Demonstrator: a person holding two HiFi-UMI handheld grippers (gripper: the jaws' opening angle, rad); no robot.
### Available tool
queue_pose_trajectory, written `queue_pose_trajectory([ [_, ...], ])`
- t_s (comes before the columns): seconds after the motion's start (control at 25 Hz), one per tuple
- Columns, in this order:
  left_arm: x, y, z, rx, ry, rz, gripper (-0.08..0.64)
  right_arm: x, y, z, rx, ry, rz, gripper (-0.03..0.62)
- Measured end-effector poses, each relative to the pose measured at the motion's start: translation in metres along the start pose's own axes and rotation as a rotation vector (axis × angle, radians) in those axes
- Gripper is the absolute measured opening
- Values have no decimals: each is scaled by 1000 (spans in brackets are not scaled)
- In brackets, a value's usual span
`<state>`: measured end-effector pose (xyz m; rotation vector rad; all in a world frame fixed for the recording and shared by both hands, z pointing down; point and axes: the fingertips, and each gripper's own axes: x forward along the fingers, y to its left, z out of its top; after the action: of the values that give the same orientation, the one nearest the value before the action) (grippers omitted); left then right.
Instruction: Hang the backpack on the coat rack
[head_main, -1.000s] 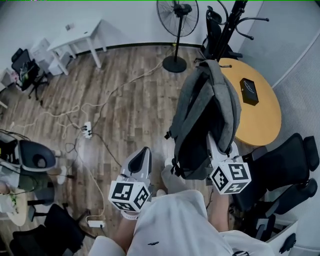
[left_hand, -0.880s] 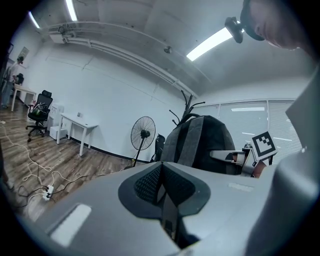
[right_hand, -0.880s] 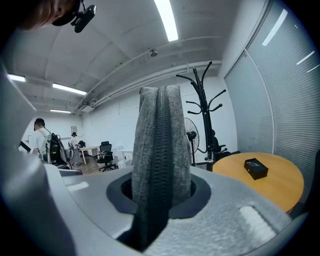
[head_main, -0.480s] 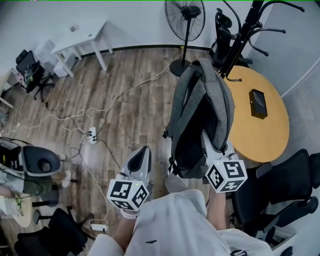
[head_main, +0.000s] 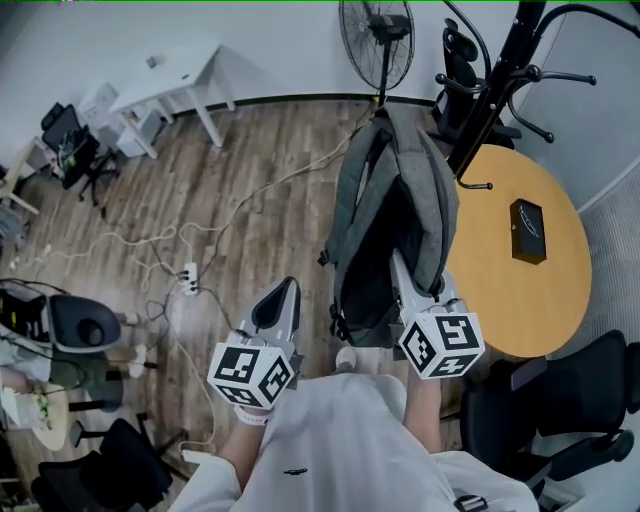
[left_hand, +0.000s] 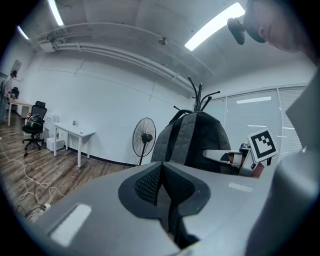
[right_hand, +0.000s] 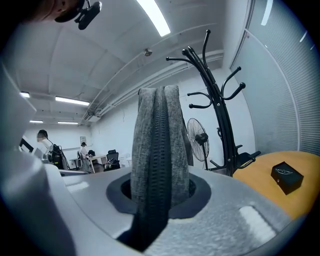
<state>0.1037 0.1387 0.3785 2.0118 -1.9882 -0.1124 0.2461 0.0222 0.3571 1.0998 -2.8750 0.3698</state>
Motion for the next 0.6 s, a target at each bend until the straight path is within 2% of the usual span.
queue_pose_trajectory([
  [0.36, 32, 19, -2, -56, -3, 51, 15, 28, -23, 5, 3, 21, 11, 92],
  [0.6, 58, 33, 3, -64, 5, 30, 15, 46, -31, 10, 11, 21, -9, 92],
])
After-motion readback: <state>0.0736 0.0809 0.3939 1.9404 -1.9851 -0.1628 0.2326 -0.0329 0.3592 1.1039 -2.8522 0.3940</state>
